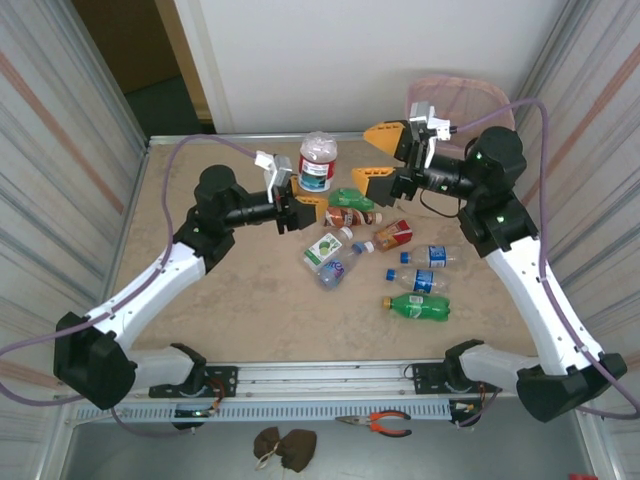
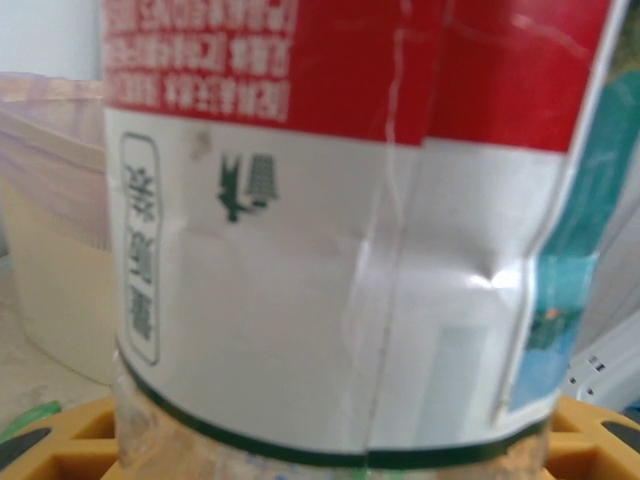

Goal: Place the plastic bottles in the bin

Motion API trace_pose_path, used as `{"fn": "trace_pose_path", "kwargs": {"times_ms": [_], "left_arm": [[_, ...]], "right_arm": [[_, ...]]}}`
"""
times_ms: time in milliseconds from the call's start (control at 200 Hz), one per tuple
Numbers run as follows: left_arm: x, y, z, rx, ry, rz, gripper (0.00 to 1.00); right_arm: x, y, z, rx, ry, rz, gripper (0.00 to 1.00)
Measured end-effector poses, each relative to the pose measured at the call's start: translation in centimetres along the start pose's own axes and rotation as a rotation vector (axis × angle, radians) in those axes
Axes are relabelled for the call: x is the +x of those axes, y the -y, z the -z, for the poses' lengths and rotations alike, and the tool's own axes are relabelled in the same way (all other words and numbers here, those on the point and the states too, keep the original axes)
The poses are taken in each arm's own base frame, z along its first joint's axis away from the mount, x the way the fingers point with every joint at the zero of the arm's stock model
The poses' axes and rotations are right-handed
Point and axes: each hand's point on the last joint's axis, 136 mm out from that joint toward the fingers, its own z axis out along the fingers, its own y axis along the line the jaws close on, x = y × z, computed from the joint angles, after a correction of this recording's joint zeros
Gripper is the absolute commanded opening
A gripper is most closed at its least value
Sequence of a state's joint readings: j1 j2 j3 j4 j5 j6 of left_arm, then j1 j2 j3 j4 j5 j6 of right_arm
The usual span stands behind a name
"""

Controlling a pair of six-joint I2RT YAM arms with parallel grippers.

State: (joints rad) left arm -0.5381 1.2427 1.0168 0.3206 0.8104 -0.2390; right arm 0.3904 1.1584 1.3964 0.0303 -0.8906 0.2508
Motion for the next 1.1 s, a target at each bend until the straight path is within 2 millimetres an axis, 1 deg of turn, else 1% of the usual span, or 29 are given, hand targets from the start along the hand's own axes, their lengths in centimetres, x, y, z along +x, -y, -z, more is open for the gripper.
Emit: {"fn": "trace_pose_path", "kwargs": {"times_ms": [165, 341, 471, 666, 812, 1012, 1097], "left_arm": [[-0.1, 1.0, -0.1, 0.034, 0.000, -0.017, 0.54], [-0.4, 1.1, -0.1, 0.037, 0.011, -0.031, 0.54], [-0.4, 1.1, -0.1, 0.037, 0.012, -0.032, 0.54], [-0.8, 0.9, -0.4, 0.038, 0.014, -0.033, 0.54], [-0.5, 0.4, -0.8, 0.036, 0.007, -0.024, 0.54], [-0.4, 0.2, -0.9, 0.031, 0.004, -0.018, 0.57], [-0.4, 0.1, -0.9, 0.025, 0.005, -0.018, 0.59]], "right_arm": [[-0.4, 0.1, -1.9, -0.050, -0.010, -0.013, 0.95], [0.2, 0.4, -3.7, -0.103, -0.035, -0.037, 0.94], [1.1, 1.1, -4.8, -0.116, -0.056, -0.060, 0.92], [3.0, 2.3, -6.0, -0.123, -0.092, -0.104, 0.86], [4.2, 2.6, -6.8, -0.141, -0.114, -0.127, 0.79], [3.9, 2.6, -6.9, -0.144, -0.104, -0.135, 0.67], [3.8, 2.5, -6.9, -0.148, -0.099, -0.132, 0.65]]}}
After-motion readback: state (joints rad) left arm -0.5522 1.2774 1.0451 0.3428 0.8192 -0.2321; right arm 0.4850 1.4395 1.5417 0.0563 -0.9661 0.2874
